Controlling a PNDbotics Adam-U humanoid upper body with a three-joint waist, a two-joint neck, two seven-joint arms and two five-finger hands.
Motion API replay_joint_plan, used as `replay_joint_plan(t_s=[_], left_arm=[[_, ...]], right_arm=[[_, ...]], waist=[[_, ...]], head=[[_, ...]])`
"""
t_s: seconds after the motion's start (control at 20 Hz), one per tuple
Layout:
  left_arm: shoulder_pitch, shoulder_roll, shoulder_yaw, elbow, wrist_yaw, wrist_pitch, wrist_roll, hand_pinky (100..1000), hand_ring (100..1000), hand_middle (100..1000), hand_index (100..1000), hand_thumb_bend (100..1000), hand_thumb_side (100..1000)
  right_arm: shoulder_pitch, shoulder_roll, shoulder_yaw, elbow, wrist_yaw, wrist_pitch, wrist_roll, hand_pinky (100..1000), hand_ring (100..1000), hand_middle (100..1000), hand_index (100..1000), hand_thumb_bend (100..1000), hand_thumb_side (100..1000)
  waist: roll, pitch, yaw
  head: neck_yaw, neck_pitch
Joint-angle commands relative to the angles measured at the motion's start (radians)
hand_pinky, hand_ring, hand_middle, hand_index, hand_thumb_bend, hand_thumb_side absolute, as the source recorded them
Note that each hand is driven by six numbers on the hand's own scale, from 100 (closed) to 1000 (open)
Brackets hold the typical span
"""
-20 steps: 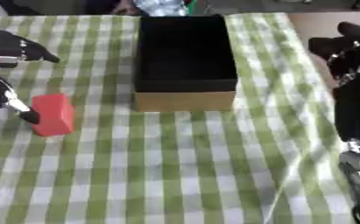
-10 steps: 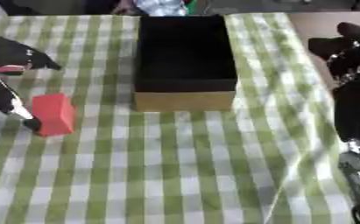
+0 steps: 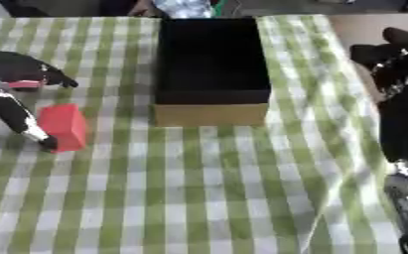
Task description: Pick up objects on the table and place them in the box.
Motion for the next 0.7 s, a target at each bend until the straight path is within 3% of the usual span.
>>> replay_joint_plan(t_s=[0.05,0.25,0.3,0.45,0.7], left_arm=[[-0.020,0.011,0.015,-0.005,0.048,-0.068,-0.092,777,838,720,934,758,735],[-0.018,0.012,0.013,-0.026,0.084,-0.054,-0.086,750,747,596,819,653,674],[-0.017,0.013,0.012,-0.030,0.088,-0.048,-0.081,732,698,557,783,572,607],[-0.011,0.014,0.008,-0.040,0.095,-0.033,-0.066,704,621,499,737,454,505],[0.000,0.016,0.009,-0.051,0.114,-0.011,-0.052,676,540,440,634,100,260]], right_arm=[[-0.007,-0.008,-0.003,-0.017,0.005,0.004,0.000,834,760,593,813,100,868],[-0.008,-0.007,-0.002,-0.017,0.004,0.006,0.001,834,760,593,813,100,869],[-0.008,-0.007,-0.002,-0.017,0.004,0.006,0.002,834,760,593,813,100,869],[-0.008,-0.007,-0.002,-0.017,0.003,0.006,0.003,834,761,593,813,100,869],[-0.006,-0.007,-0.003,-0.017,0.002,0.005,0.004,835,761,593,813,100,869]], waist=[[0.000,-0.001,-0.001],[0.000,-0.001,0.000],[0.000,-0.001,0.000],[0.000,-0.002,0.001],[0.000,-0.002,0.002]], head=[[0.000,0.010],[-0.003,0.008],[-0.004,0.007],[-0.004,0.006],[-0.006,0.006]])
